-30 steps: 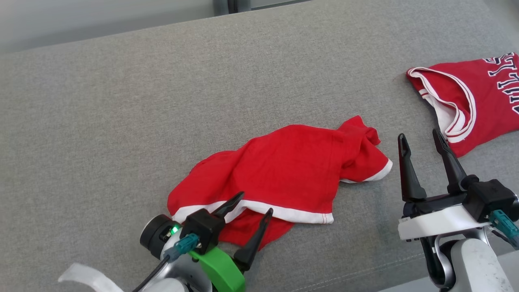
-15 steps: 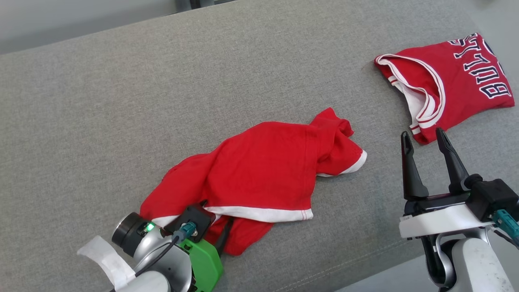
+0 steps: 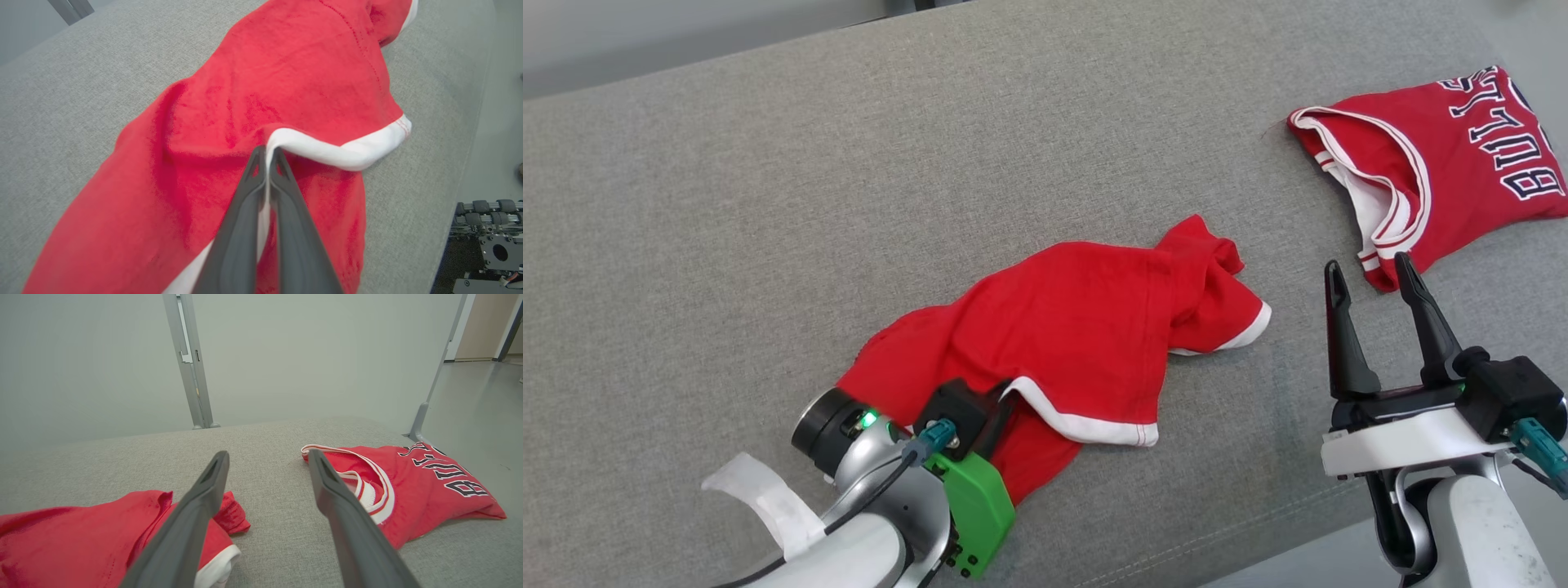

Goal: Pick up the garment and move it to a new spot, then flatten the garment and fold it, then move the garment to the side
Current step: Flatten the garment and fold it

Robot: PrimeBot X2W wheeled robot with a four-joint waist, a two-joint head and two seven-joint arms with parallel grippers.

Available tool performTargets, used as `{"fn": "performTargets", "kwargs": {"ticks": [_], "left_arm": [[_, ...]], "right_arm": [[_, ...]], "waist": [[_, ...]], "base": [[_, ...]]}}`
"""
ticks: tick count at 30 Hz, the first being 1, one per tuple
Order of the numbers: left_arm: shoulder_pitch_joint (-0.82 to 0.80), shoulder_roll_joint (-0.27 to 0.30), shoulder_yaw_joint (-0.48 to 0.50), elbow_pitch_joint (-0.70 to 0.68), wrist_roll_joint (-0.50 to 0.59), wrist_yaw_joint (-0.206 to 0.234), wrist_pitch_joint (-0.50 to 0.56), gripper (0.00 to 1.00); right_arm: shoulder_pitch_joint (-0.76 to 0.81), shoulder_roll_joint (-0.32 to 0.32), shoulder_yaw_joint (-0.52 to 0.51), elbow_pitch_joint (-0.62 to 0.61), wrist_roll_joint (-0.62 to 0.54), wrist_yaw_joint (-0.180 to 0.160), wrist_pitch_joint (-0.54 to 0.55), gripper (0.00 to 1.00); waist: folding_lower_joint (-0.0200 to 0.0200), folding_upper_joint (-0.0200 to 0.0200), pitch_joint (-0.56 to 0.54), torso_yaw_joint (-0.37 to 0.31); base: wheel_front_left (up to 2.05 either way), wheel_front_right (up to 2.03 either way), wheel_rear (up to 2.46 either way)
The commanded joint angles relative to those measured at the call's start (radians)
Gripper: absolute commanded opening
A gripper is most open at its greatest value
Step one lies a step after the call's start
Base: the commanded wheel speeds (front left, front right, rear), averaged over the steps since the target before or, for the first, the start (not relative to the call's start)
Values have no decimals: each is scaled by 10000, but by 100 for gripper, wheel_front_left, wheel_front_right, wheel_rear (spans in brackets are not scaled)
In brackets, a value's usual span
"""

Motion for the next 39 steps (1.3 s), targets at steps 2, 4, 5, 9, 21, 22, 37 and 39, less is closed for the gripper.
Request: {"fn": "performTargets", "kwargs": {"ticks": [2,4,5,9,21,22,37,39], "left_arm": [[-219,-168,54,68,-151,-92,-95,0],[-547,-669,441,66,-594,-261,-302,0],[-713,-854,585,95,-756,-290,-339,0],[-1526,-1769,1175,486,-1298,-450,-464,0],[-3405,-3958,1922,3854,-1597,-63,-1110,0],[-3421,-4028,1878,4185,-1596,-91,-1226,0],[-3348,-4421,1268,7182,-2316,-1049,-2469,100],[-3462,-4418,1179,6998,-2500,-1024,-2622,100]], "right_arm": [[-129,-8,40,16,43,-3,-24,100],[-152,-5,26,42,82,-3,-24,100],[-178,-6,27,49,116,-5,-24,100],[-338,-5,217,127,245,-3,-24,100],[-397,-3,802,463,838,-3,-24,100],[-421,0,844,483,875,-3,-24,100],[-547,-3,815,599,984,-5,-24,100],[-533,-5,763,582,912,-3,-24,100]], "waist": [[0,-1,4,-44],[0,-1,5,-138],[0,-1,5,-185],[0,-1,-21,-511],[0,-1,25,-2196],[0,-1,72,-2313],[0,-1,366,-2483],[0,-1,297,-2327]], "base": [[0,0,0],[0,0,0],[0,0,0],[0,0,0],[0,0,0],[0,0,0],[0,0,0],[0,0,0]]}}
